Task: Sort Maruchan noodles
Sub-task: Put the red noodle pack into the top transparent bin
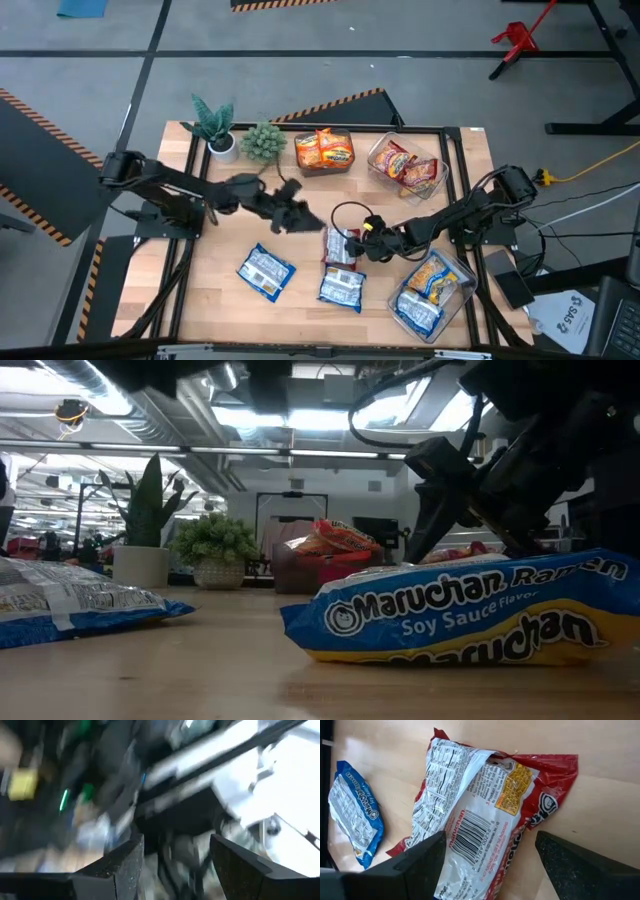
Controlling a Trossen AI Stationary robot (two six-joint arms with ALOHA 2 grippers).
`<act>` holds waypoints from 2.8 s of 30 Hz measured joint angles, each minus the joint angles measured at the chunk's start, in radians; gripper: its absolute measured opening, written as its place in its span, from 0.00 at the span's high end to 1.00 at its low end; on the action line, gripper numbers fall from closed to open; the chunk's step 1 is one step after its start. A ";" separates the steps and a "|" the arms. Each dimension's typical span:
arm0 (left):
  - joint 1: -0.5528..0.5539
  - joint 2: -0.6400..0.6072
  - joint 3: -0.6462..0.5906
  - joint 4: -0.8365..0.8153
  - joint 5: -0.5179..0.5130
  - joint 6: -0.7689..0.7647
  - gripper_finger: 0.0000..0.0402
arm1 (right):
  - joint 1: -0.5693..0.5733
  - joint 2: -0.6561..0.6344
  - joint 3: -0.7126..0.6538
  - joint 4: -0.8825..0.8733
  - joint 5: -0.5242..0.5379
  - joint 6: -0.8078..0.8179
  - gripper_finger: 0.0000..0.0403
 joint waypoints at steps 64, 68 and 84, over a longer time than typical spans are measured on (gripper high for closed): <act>-0.068 0.363 0.086 -0.565 -0.302 -0.167 0.22 | -0.046 0.106 0.003 0.267 -0.059 -0.056 0.22; -0.079 0.395 0.087 -0.519 -0.316 -0.209 0.22 | -0.045 0.107 0.002 0.271 -0.059 -0.072 0.22; -0.094 0.448 0.085 -0.410 -0.330 -0.231 0.25 | -0.045 0.109 -0.001 0.282 -0.048 -0.127 0.32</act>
